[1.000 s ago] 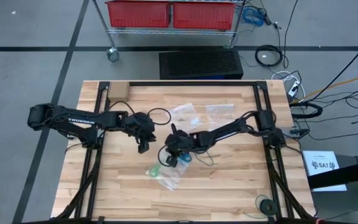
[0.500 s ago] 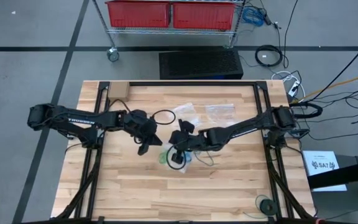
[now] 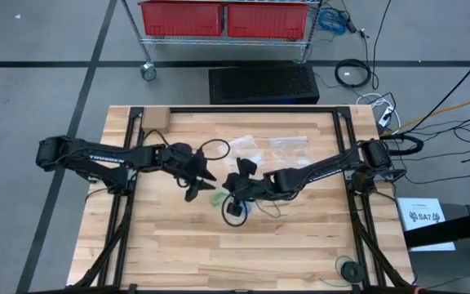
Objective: Sort rubber bands
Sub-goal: Close the left transparent zip bag
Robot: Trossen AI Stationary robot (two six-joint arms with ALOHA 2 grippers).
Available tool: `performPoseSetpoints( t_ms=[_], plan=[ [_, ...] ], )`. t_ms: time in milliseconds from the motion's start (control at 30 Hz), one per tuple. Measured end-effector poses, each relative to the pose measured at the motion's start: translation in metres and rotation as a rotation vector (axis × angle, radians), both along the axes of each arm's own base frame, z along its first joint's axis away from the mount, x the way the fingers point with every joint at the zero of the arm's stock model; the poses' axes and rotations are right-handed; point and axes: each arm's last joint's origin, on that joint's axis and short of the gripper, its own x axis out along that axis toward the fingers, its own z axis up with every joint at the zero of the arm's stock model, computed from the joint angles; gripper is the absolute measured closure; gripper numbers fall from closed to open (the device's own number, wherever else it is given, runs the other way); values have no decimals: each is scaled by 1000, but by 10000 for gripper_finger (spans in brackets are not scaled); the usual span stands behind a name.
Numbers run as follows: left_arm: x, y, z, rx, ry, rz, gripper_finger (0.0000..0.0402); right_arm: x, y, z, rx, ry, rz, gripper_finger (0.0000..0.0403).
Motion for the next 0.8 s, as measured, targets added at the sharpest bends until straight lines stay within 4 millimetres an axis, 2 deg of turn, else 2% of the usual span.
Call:
performPoseSetpoints(
  t_ms=[367,600,700,800],
  plan=[
    [1,-4,-1,-5,3,-21,238,0,0,0,-7,4,-6,403],
    [11,-10,-15,-3,42,-41,239,-3,1,5,-23,-10,-20,403],
    [16,-11,-18,-1,21,-44,255,-4,2,8,-27,-14,-13,403],
    [17,-10,-21,-2,39,-42,287,-5,2,6,-30,10,-4,403]
  ],
)
